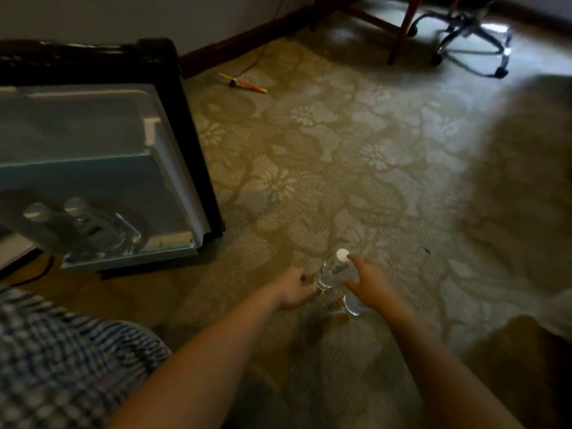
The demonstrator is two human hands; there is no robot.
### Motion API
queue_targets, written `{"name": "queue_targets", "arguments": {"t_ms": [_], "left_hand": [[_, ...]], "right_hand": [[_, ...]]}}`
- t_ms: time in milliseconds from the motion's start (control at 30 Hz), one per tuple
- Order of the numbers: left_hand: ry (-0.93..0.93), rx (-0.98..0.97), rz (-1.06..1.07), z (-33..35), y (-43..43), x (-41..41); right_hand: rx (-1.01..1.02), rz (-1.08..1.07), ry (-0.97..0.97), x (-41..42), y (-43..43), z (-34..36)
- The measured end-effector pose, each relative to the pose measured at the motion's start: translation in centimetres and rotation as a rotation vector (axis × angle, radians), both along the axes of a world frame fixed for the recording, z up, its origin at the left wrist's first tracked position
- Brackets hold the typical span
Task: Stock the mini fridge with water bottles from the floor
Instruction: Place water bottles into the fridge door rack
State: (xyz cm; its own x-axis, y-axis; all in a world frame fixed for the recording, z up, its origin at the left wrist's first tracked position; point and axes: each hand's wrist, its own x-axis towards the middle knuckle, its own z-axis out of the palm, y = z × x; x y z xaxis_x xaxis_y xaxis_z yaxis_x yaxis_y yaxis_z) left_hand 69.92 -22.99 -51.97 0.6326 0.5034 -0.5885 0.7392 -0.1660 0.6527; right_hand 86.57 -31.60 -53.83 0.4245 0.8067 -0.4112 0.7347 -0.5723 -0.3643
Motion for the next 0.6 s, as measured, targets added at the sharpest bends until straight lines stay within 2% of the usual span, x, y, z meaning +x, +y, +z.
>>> {"name": "queue_targets", "arguments": {"t_ms": [433,600], "left_hand": [[0.058,-0.080,0.093,-3.5,-0.6,-0.1],[-0.064,-0.024,0.178,-2.5,0.1,-0.7]], "right_hand": [[0.045,0.037,-0.118,0.4,3.4,-3.4],[0.231,-0.006,-0.078,-1.0,3.2,-1.1]]}}
